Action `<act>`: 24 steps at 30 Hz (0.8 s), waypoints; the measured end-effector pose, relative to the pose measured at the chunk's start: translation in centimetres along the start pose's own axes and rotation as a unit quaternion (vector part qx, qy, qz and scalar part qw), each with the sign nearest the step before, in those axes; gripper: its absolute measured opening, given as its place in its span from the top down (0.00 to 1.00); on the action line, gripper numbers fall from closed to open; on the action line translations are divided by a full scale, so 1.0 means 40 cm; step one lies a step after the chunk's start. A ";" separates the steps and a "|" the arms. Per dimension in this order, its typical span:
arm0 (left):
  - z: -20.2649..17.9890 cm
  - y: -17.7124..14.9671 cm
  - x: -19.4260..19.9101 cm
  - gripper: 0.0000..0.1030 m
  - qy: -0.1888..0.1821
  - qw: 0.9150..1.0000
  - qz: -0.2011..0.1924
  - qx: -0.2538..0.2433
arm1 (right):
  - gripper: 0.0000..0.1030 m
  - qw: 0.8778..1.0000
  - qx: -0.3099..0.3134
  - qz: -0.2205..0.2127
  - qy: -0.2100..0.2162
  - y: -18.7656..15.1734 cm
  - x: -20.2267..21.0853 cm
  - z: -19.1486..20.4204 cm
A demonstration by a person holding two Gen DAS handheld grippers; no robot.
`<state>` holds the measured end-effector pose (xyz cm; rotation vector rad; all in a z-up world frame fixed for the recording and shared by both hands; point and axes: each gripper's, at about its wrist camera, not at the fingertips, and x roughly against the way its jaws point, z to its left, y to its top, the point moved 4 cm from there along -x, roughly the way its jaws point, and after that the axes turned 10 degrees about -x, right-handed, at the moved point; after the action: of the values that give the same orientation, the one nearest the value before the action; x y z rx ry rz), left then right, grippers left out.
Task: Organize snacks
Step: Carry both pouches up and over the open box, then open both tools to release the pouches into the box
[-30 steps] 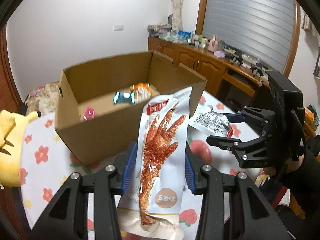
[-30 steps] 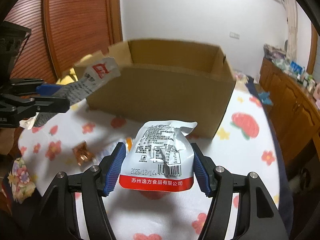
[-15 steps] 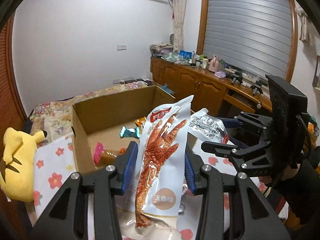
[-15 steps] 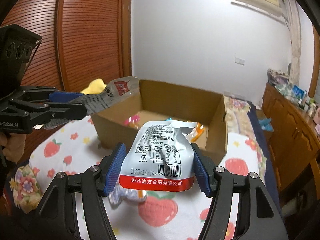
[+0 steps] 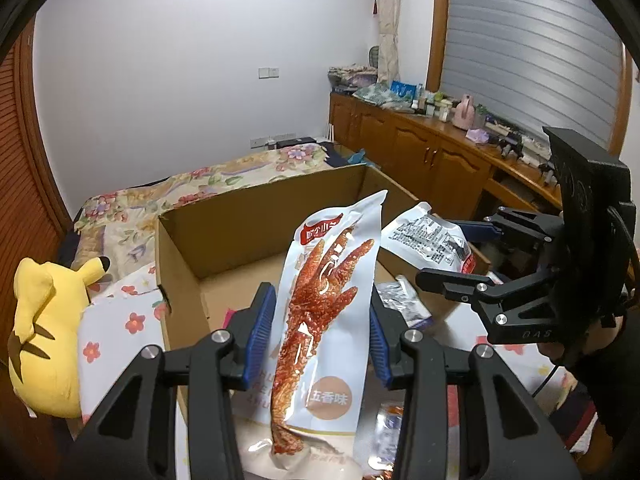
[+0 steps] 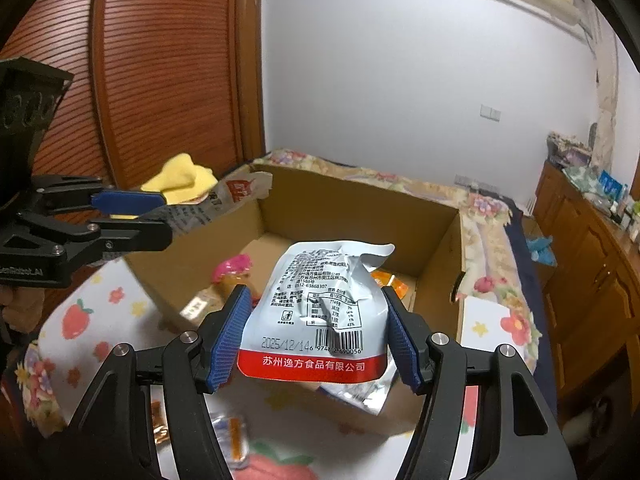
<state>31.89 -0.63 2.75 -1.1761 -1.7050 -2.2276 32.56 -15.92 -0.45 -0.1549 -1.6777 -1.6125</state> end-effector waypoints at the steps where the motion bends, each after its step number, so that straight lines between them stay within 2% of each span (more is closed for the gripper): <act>1: 0.000 0.002 -0.011 0.59 0.002 1.000 0.001 -0.004 | 0.35 1.000 -0.004 0.005 0.003 0.000 -0.015 -0.007; 7: -0.002 0.007 -0.066 0.59 0.005 1.000 0.014 -0.009 | 0.34 1.000 -0.024 0.015 0.013 0.007 -0.055 -0.029; 11: 0.004 0.006 -0.090 0.59 0.012 1.000 0.024 -0.008 | 0.29 0.999 -0.034 0.016 0.012 0.008 -0.071 -0.035; 24: 0.016 -0.004 -0.137 0.53 0.037 0.998 0.046 -0.003 | 0.26 0.999 -0.035 0.013 0.022 -0.012 -0.046 -0.035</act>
<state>35.94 -1.99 -0.72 -1.1346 -1.5838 -2.1947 34.16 -16.46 -2.10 -0.1749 -1.5798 -1.6442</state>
